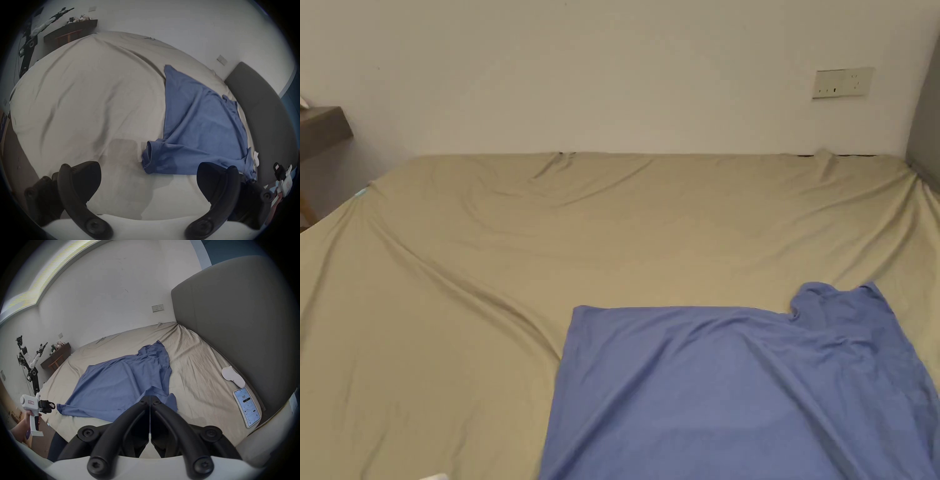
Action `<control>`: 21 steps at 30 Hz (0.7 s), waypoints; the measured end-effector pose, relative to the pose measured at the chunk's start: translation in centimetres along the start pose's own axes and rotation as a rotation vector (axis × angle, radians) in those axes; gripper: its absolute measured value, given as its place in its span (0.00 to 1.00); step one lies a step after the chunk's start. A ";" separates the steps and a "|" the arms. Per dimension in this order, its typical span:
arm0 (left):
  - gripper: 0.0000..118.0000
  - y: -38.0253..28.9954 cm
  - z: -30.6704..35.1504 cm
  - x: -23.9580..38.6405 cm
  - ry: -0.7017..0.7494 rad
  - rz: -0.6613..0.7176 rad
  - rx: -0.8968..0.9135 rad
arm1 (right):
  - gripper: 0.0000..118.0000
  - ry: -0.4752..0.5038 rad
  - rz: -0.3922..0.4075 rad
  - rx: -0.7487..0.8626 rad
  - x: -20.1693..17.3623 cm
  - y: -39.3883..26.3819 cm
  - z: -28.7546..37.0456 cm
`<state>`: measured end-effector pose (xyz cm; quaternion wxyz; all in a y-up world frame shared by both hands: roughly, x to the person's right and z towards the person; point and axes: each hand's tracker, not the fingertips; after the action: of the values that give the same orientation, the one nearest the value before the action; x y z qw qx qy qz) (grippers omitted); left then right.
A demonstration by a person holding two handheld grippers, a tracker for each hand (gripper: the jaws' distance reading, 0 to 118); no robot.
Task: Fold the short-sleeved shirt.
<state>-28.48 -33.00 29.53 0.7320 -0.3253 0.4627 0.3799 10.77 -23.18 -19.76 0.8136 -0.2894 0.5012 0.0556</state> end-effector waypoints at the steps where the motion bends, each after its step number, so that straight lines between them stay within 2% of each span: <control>1: 1.00 0.1 -0.7 0.2 0.001 -0.009 0.002 | 0.03 -0.006 0.000 -0.005 0.1 -0.1 0.0; 5: 1.00 0.1 -3.8 1.0 0.055 -0.030 -0.040 | 0.03 -0.033 0.001 -0.068 0.8 -0.7 -0.7; 6: 0.94 0.0 -3.0 2.1 0.051 -0.035 -0.032 | 0.03 -0.053 0.013 -0.098 0.9 -1.0 -1.0; 8: 0.73 0.1 -2.6 3.0 0.052 -0.054 0.001 | 0.04 -0.087 0.017 -0.122 1.4 -1.5 -1.6; 9: 0.53 0.2 -2.7 3.3 0.047 -0.057 0.003 | 0.17 -0.096 0.011 -0.137 1.7 -1.7 -2.0; 10: 0.32 0.0 -2.8 3.0 0.038 -0.065 0.004 | 0.37 -0.097 -0.004 -0.167 2.0 -1.9 -2.5; 11: 0.15 0.0 -2.9 3.2 0.034 -0.077 0.003 | 0.68 -0.100 -0.023 -0.215 2.7 -2.1 -3.3; 12: 0.09 -0.1 -3.0 3.5 0.058 -0.092 0.005 | 0.98 -0.099 -0.036 -0.269 3.0 -2.2 -4.3; 13: 0.07 -0.1 -3.0 3.7 0.053 -0.093 0.004 | 1.00 -0.090 -0.039 -0.321 3.2 -2.3 -5.3; 14: 0.07 -0.5 -2.6 3.8 0.048 -0.094 -0.002 | 1.00 -0.085 -0.023 -0.300 3.3 -2.4 -5.7; 18: 0.06 -0.7 -1.1 4.6 0.039 -0.095 0.018 | 1.00 -0.081 0.039 -0.420 4.2 -3.4 -9.5; 20: 0.06 -0.7 -0.6 4.8 0.029 -0.087 0.026 | 0.99 -0.081 0.034 -0.502 4.5 -4.1 -11.6; 21: 0.06 -0.6 -0.4 4.9 0.023 -0.083 0.026 | 0.87 -0.080 0.019 -0.538 4.7 -4.4 -12.4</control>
<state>-26.77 -32.41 24.97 0.7458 -0.3391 0.4621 0.3396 5.01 -34.30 -26.02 0.7260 -0.4880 0.4387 0.2059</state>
